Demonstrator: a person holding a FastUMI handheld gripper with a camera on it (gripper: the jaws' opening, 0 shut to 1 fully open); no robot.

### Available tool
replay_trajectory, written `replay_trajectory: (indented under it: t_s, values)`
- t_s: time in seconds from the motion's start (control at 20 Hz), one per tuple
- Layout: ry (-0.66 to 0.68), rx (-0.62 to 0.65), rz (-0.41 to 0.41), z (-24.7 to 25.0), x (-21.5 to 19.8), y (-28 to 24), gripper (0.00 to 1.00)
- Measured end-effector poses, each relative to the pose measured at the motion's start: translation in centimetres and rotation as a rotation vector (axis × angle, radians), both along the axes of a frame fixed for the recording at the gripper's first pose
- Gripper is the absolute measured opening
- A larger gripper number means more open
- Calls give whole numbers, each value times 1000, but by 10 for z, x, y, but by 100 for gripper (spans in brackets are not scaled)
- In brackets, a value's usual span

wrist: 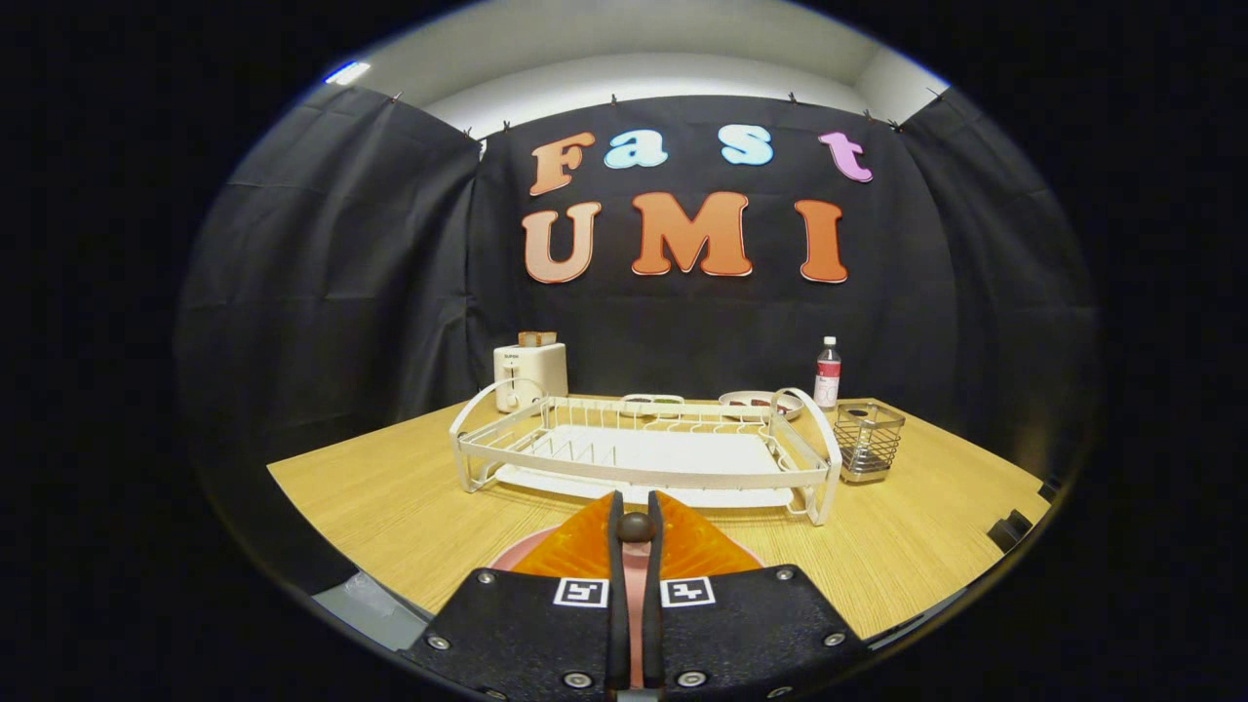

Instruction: Take the plate from the dish rack, then take the spoon from the basket and place it into the plate.

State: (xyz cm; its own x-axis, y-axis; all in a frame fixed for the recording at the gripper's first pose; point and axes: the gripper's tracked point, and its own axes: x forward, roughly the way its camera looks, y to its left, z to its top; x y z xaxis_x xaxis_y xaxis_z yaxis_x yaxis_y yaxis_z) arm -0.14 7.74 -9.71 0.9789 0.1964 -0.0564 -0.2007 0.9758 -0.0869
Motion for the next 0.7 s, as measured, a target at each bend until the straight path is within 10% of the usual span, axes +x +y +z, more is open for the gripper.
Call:
replay_trajectory:
  t_s: [0.3, 0.55, 0.7]
  values:
    - [82, 36, -16, -11, -2, -1, 22]
    - [109, 57, -41, -7, -2, -9, 83]
    - [107, 52, -68, 3, 2, -23, 97]
